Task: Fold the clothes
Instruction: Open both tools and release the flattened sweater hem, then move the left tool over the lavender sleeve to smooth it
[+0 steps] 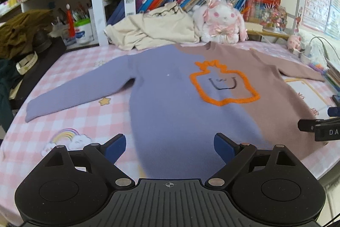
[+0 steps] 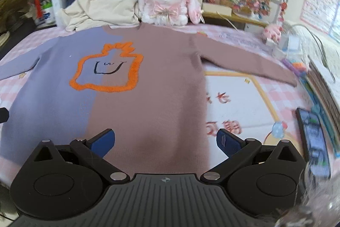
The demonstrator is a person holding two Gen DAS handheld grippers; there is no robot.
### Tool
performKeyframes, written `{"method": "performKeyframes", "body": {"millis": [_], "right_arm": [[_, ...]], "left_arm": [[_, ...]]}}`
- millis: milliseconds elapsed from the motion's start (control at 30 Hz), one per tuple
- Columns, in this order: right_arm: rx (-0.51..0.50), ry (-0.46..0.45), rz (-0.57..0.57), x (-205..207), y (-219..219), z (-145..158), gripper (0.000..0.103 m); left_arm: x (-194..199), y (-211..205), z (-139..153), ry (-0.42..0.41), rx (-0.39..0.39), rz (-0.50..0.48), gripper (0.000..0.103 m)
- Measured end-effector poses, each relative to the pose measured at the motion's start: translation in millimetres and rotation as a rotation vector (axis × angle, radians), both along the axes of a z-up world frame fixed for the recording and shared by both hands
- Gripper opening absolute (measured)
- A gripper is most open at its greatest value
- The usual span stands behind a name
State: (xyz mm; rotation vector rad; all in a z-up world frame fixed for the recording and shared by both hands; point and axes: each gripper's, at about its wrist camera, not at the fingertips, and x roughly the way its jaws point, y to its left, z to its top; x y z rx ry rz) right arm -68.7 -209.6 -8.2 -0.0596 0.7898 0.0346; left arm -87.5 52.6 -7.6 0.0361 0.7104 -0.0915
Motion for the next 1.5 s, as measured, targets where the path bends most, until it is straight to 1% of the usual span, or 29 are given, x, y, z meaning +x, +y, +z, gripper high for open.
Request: {"method": "performKeyframes", "body": {"millis": [67,200,333,467,567,733,867,1100,1500], "right_arm": [[-0.003,-0.001,-0.017,-1.2,17.7,-0.2,0.103],[-0.017,0.008,-0.042,-3.8,50.7,-2.9,0.103],[-0.021,-0.008,-0.072,-6.9,79.2,-3.5,0.103],[-0.018,-0.004,-0.099,-7.5,100.8,-5.0,0.103],[-0.019,-0.001,-0.11,-7.1,113.5,-5.3,0.103],[-0.028,0.002,-0.106,-5.5,132.6,-5.2,0.103],[-0.039,-0.006,-0.082,-1.9,145.7,-3.3,0.103],[-0.053,-0.016,-0.039,0.7,158.1,-1.1,0.103],[-0.016,-0.009,-0.022,2.3,157.3,-1.0,0.103]], "left_arm": [[4.9,17.1,-0.1,-0.01,-0.02,-0.025,0.094],[17.6,50.5,-6.3,0.011,-0.038,-0.048,0.094],[24.9,73.5,-8.7,0.01,-0.038,-0.088,0.094],[31.7,93.6,-10.1,0.011,-0.03,-0.125,0.094],[34.1,106.0,-10.9,0.015,-0.031,-0.136,0.094],[36.7,126.4,-12.8,0.018,-0.046,-0.123,0.094],[41.8,146.6,-12.9,0.018,-0.076,-0.069,0.094],[54.5,189.2,-15.8,0.036,-0.168,0.093,0.094],[75.2,231.2,-24.4,0.057,-0.221,0.243,0.094]]}}
